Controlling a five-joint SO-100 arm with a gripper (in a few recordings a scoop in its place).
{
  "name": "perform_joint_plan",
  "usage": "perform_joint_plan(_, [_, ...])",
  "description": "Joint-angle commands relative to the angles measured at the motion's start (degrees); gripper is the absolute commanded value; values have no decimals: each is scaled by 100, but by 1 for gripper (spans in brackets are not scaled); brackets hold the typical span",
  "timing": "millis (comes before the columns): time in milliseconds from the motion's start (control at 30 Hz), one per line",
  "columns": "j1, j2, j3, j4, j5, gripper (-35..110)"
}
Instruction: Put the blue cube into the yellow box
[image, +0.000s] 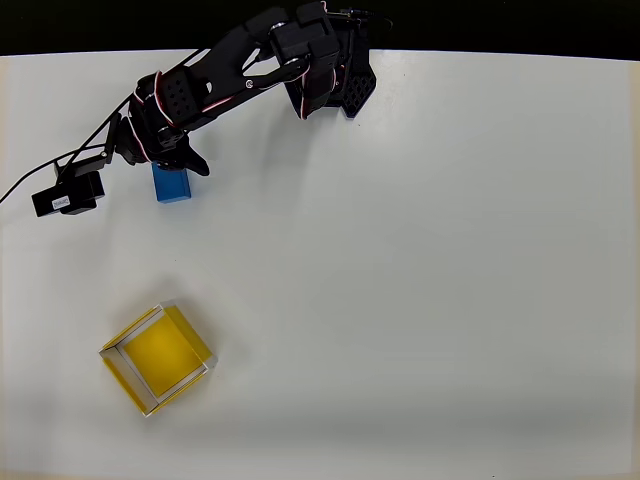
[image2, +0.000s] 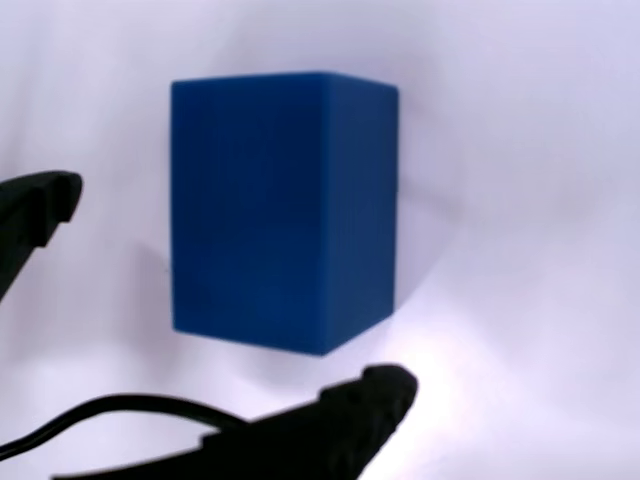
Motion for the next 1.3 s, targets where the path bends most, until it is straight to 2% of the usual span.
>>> perform_joint_plan(0, [123, 79, -562, -185, 0, 59])
perform_joint_plan(633, [-299, -642, -853, -360, 765, 57])
perform_joint_plan(1267, [-422, -536, -562, -272, 976, 50])
